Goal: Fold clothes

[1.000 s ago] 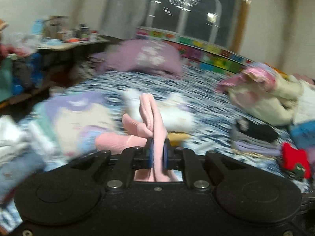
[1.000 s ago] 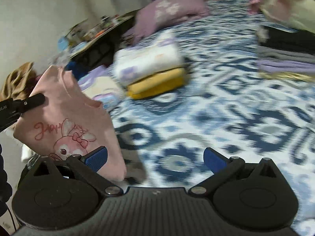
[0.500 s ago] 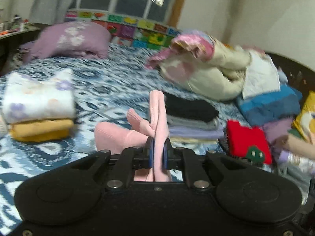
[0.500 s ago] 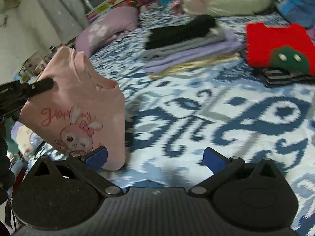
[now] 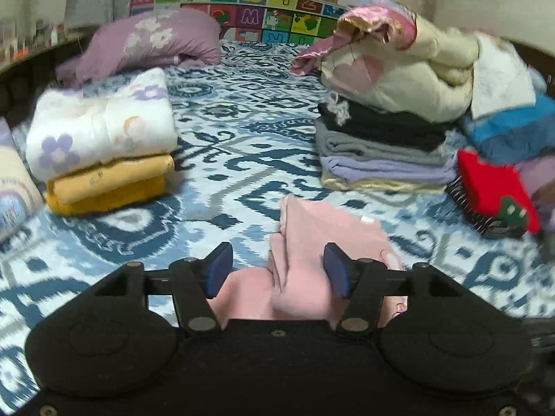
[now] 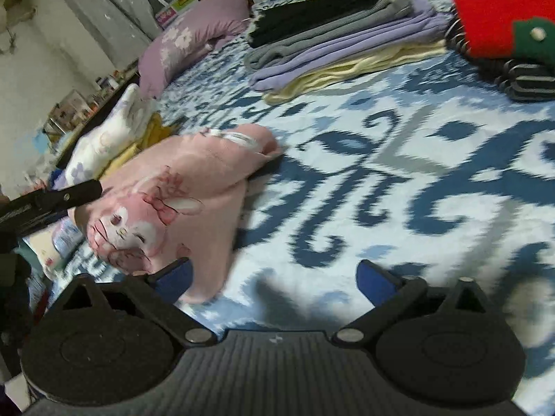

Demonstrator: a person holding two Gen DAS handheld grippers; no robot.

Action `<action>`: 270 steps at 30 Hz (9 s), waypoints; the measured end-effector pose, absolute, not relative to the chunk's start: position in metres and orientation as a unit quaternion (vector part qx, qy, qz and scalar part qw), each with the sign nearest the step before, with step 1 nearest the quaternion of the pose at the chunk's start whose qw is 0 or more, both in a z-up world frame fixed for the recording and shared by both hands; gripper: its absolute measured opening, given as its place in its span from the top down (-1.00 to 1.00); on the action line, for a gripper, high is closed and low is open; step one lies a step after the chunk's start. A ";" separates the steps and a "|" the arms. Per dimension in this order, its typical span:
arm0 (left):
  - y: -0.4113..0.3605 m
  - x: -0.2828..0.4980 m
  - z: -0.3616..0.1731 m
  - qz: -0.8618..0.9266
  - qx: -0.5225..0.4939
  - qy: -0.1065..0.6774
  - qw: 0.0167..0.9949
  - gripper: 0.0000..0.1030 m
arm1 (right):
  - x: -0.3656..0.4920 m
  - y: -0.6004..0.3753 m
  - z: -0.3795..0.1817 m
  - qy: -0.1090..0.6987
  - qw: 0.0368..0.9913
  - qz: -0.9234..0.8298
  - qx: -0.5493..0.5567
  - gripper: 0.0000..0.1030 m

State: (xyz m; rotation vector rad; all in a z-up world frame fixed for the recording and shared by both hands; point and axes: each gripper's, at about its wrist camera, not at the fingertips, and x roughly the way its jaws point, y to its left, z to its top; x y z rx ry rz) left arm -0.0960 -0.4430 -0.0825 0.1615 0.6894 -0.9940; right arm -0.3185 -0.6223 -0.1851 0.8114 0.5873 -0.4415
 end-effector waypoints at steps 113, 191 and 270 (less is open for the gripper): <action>-0.263 -0.221 -0.087 -0.583 0.097 0.399 0.701 0.41 | -0.502 -0.552 -0.131 0.195 0.860 -0.154 0.446 0.40; -0.407 -0.105 -0.128 -0.559 0.060 0.402 0.723 0.91 | -0.297 -0.638 -0.153 0.342 0.890 -0.155 0.258 0.81; -0.464 -0.029 -0.122 -0.389 0.093 0.397 0.826 0.15 | -0.477 -0.683 -0.190 0.018 0.818 -0.436 0.375 -0.51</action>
